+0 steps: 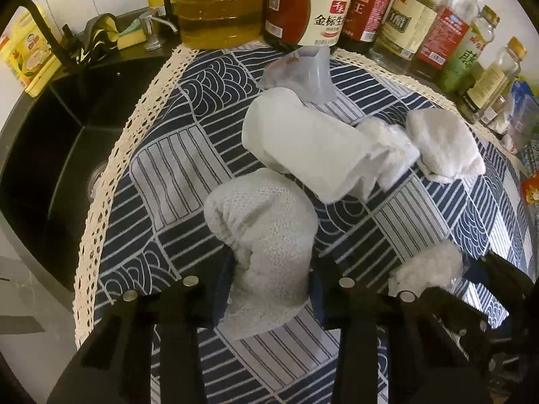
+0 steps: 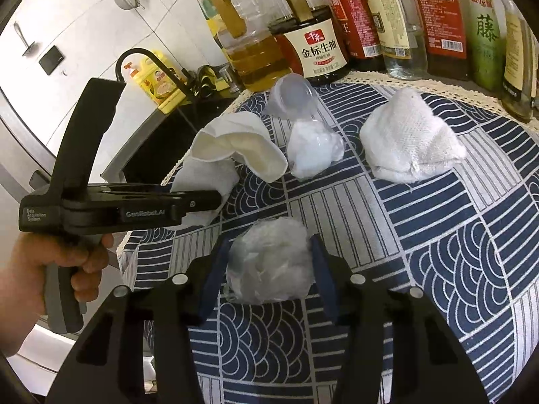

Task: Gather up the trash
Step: 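Lift the grey cloth with the left tool while the right tool carries the plastic bag toward the bin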

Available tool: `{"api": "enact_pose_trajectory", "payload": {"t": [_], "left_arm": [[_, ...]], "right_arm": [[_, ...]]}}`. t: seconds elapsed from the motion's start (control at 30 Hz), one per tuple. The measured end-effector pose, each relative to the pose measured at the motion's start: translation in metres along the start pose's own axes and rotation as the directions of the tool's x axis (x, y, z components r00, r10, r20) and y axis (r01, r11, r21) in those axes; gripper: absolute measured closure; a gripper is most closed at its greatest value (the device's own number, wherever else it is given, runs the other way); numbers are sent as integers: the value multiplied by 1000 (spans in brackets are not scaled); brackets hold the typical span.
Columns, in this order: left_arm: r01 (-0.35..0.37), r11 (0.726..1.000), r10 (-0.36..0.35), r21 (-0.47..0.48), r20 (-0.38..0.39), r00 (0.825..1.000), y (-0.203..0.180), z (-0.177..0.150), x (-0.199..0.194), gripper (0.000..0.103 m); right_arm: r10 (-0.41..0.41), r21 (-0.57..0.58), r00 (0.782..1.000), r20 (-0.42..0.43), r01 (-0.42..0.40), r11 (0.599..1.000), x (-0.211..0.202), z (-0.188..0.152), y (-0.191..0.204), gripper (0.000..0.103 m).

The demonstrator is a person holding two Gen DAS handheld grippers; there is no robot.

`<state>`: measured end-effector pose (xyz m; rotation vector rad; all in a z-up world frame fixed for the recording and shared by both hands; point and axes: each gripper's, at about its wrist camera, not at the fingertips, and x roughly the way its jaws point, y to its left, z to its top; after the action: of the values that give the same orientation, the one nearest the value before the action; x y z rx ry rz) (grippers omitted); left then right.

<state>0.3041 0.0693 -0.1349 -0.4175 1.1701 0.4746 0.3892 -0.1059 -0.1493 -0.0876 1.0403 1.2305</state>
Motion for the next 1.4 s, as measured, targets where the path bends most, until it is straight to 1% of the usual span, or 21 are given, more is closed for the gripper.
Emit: {"api": "enact_pose_trajectory", "payload": {"t": [0.17, 0.37, 0.6, 0.83, 1.0, 1.2, 1.33, 1.37, 1.4], "left_arm": [[12, 1000, -12, 4, 10, 1000, -1, -10, -12, 66], [43, 999, -43, -8, 33, 999, 6, -29, -34, 66], [83, 997, -83, -12, 6, 997, 22, -58, -41, 66], [138, 990, -138, 22, -6, 990, 35, -84, -49, 66], [204, 977, -206, 61, 18, 978, 54, -104, -66, 66], [260, 952, -270, 160, 43, 962, 72, -127, -89, 66], [322, 928, -336, 191, 49, 941, 87, -144, -99, 66], [340, 918, -357, 205, 47, 933, 90, -150, -101, 66], [348, 912, -366, 216, 47, 930, 92, -153, -102, 66]], "right_arm": [[-9, 25, 1000, 21, 9, 1000, -11, -3, 0, 54], [-22, 31, 1000, 22, 22, 999, -16, -9, 10, 54], [-22, 9, 999, 40, 22, 1000, -25, -16, 36, 54], [-64, 26, 995, 79, 62, 998, -31, -26, 67, 54], [-105, 79, 989, 103, 97, 992, -44, -37, 91, 54], [-194, 154, 972, 131, 173, 973, -63, -63, 128, 54], [-276, 171, 951, 137, 251, 953, -70, -85, 158, 54], [-287, 177, 948, 138, 262, 949, -71, -90, 164, 54], [-304, 185, 943, 137, 277, 943, -72, -97, 171, 54]]}}
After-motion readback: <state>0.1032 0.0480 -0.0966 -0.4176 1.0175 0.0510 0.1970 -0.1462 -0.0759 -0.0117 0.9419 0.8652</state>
